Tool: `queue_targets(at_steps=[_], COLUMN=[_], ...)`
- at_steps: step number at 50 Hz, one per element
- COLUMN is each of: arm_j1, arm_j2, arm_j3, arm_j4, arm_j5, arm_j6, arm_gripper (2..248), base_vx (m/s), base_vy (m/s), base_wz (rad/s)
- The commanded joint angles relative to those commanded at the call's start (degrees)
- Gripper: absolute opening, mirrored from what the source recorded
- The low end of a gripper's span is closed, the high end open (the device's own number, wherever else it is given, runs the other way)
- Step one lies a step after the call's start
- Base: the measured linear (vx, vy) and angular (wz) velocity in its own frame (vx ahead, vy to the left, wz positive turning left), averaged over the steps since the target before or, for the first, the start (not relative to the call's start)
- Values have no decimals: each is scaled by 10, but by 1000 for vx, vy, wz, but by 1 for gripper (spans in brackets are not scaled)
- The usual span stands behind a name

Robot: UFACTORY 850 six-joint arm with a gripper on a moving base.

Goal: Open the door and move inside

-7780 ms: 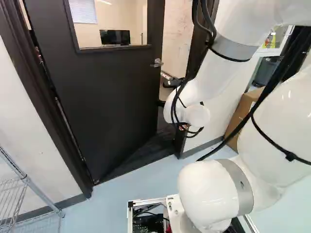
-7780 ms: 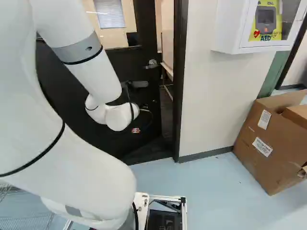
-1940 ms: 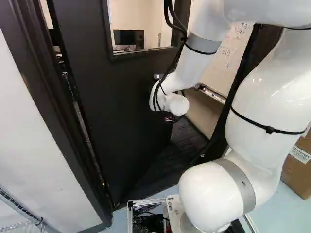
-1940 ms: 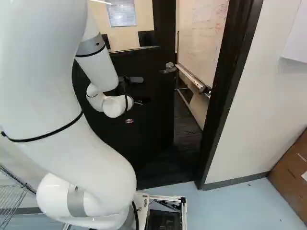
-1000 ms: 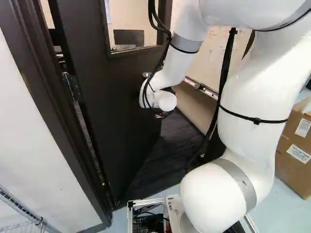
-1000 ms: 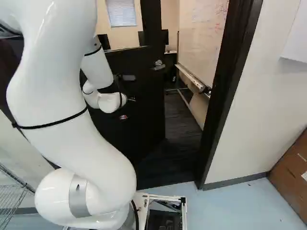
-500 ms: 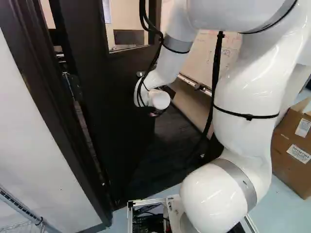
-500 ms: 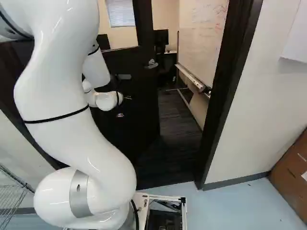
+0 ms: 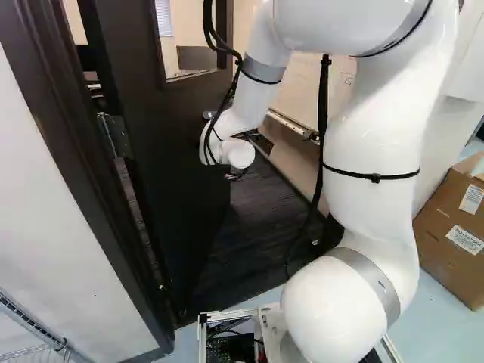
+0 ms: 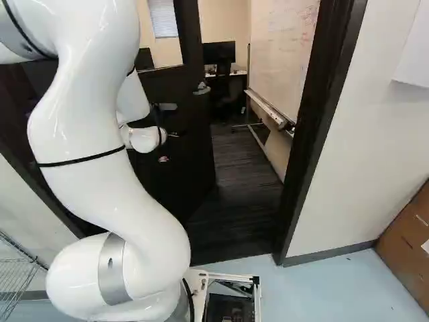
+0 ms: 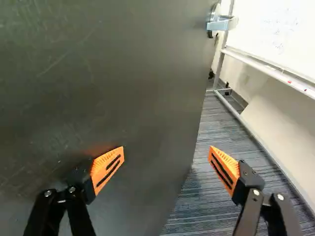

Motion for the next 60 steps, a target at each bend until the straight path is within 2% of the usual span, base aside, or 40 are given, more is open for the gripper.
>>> queue_targets(at_steps=[60], arm_j1=[55], arm_j2=[-78], arm_j3=[-96], arm_j4=[0], arm_j5=[0], arm_j6=[0], arm_gripper=[247], base_vx=[0], base_vy=[0], base_wz=[0])
